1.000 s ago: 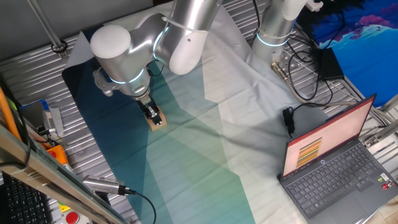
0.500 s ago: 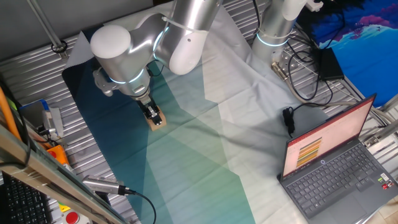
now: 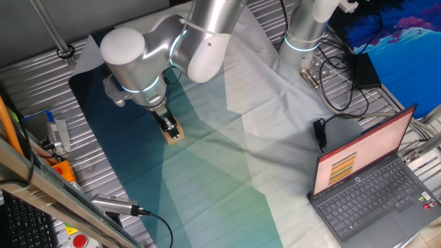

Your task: Pick up one small block

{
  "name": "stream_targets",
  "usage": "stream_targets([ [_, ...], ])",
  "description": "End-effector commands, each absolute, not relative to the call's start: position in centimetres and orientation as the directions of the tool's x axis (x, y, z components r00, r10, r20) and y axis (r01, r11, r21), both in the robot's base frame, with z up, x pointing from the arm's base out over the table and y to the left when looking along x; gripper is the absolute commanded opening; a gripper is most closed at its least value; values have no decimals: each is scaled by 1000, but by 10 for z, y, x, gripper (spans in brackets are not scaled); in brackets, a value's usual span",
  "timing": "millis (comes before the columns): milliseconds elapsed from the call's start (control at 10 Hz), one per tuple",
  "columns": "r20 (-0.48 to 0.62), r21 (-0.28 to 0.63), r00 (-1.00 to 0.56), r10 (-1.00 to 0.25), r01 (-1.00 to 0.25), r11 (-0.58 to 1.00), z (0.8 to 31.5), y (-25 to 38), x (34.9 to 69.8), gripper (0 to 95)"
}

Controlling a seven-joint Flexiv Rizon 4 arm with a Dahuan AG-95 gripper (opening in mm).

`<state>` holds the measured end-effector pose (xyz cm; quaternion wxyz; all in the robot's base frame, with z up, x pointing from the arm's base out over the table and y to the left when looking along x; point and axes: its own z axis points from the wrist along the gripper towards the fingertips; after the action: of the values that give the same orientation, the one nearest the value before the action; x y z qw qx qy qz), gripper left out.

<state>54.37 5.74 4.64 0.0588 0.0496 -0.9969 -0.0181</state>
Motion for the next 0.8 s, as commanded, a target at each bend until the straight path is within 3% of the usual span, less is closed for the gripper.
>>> stream_targets([
  [100, 134, 56, -984, -119, -113, 992, 77, 53, 548, 0],
  [800, 134, 54, -983, -125, -118, 991, 76, 54, 548, 0],
])
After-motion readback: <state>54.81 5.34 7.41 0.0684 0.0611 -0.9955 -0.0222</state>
